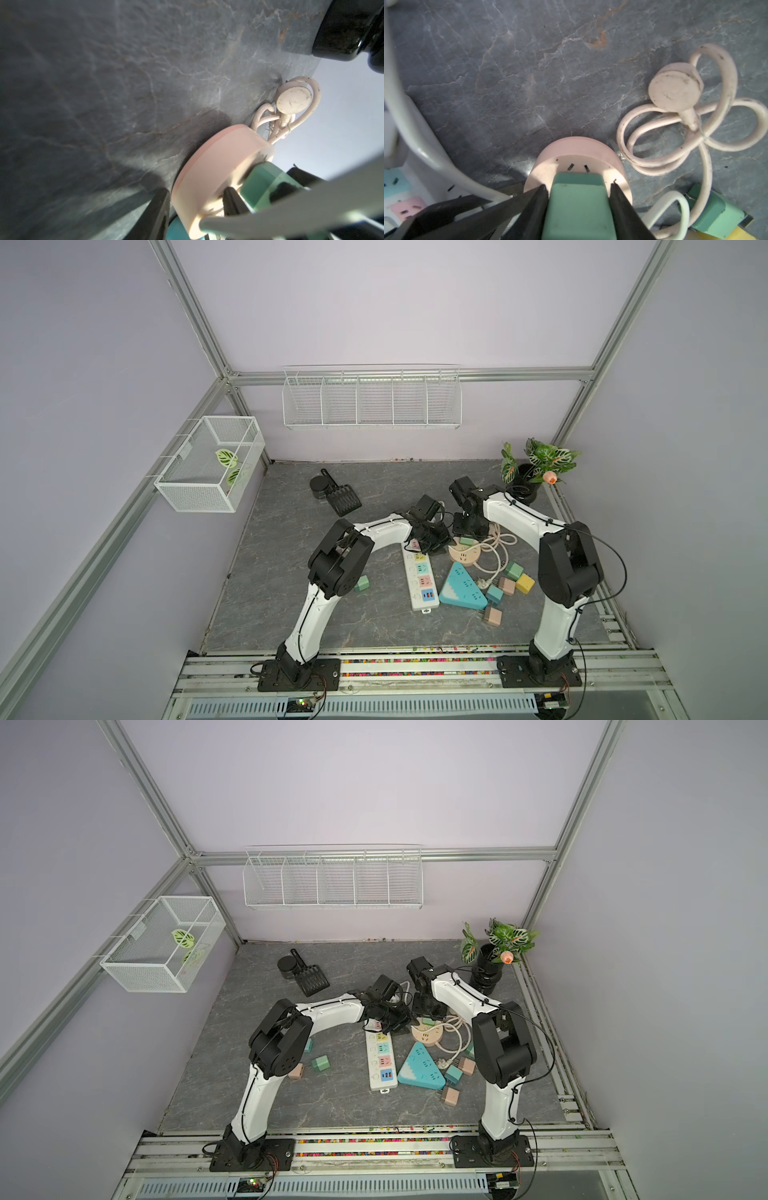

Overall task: Pull the plug off the socket
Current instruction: Remove the plug from the socket.

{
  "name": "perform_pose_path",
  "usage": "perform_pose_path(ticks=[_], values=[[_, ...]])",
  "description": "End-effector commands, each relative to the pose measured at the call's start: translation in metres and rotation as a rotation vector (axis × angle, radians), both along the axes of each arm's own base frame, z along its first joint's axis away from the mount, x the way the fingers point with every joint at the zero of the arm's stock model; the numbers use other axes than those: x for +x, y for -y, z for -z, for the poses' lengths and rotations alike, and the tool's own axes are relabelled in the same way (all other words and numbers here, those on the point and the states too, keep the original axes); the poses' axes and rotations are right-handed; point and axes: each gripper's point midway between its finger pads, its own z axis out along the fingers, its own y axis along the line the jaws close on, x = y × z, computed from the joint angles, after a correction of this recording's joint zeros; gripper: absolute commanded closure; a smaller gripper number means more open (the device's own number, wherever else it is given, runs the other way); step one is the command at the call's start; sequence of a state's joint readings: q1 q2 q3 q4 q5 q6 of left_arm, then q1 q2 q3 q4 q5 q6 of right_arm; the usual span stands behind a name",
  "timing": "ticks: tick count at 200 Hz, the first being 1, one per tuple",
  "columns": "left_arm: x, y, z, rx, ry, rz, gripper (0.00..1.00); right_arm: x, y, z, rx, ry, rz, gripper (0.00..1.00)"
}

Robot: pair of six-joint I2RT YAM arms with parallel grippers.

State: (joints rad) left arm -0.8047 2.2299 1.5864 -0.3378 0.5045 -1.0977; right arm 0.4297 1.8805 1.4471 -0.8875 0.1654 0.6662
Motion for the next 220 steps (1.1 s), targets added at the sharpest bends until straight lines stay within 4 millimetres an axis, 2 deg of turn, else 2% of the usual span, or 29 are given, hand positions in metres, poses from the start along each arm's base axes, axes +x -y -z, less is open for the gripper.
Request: perform_pose_path(ticks=[1, 12, 23, 42, 62, 86, 122, 133, 145, 159, 187, 204, 220], values=[[-0.03, -0.06, 0.091, 0.319, -0.17, -0.052, 0.54, 0.001, -0.014, -0.039, 0.044, 0.121, -0.002, 0.68], [-0.03, -0.061, 0.093, 0.332, -0.175, -0.053, 0.54, 0.005, -0.025, -0.036, 0.08, 0.116, 0.008, 0.68], [-0.03, -0.063, 0.095, 0.342, -0.161, -0.028, 0.54, 0.014, -0.027, -0.034, 0.097, 0.102, 0.035, 0.68], [-0.033, -0.067, 0.097, 0.359, -0.165, -0.024, 0.54, 0.031, -0.012, -0.035, 0.079, 0.079, 0.068, 0.68], [-0.036, -0.071, 0.1, 0.373, -0.169, -0.019, 0.54, 0.036, 0.005, -0.03, 0.091, 0.041, 0.106, 0.68], [-0.038, -0.073, 0.101, 0.379, -0.169, -0.011, 0.54, 0.023, 0.005, -0.02, 0.104, 0.025, 0.095, 0.68], [-0.037, -0.071, 0.101, 0.375, -0.175, -0.003, 0.53, -0.01, -0.039, -0.008, 0.101, 0.113, -0.044, 0.68], [-0.036, -0.07, 0.1, 0.37, -0.174, -0.006, 0.53, -0.011, -0.042, -0.007, 0.066, 0.139, -0.056, 0.68], [-0.037, -0.069, 0.1, 0.368, -0.177, -0.004, 0.53, -0.005, -0.034, -0.007, 0.02, 0.128, -0.027, 0.68], [-0.037, -0.069, 0.1, 0.364, -0.179, -0.005, 0.53, 0.008, -0.012, -0.009, -0.026, 0.085, 0.038, 0.69], [-0.038, -0.069, 0.099, 0.362, -0.18, -0.004, 0.53, 0.025, 0.024, -0.007, 0.098, 0.027, 0.191, 0.71], [-0.04, -0.072, 0.099, 0.363, -0.178, -0.004, 0.53, 0.024, 0.027, -0.007, 0.188, 0.022, 0.21, 0.71], [-0.04, -0.073, 0.099, 0.362, -0.178, -0.004, 0.53, 0.017, 0.016, -0.003, 0.263, 0.006, 0.197, 0.71]])
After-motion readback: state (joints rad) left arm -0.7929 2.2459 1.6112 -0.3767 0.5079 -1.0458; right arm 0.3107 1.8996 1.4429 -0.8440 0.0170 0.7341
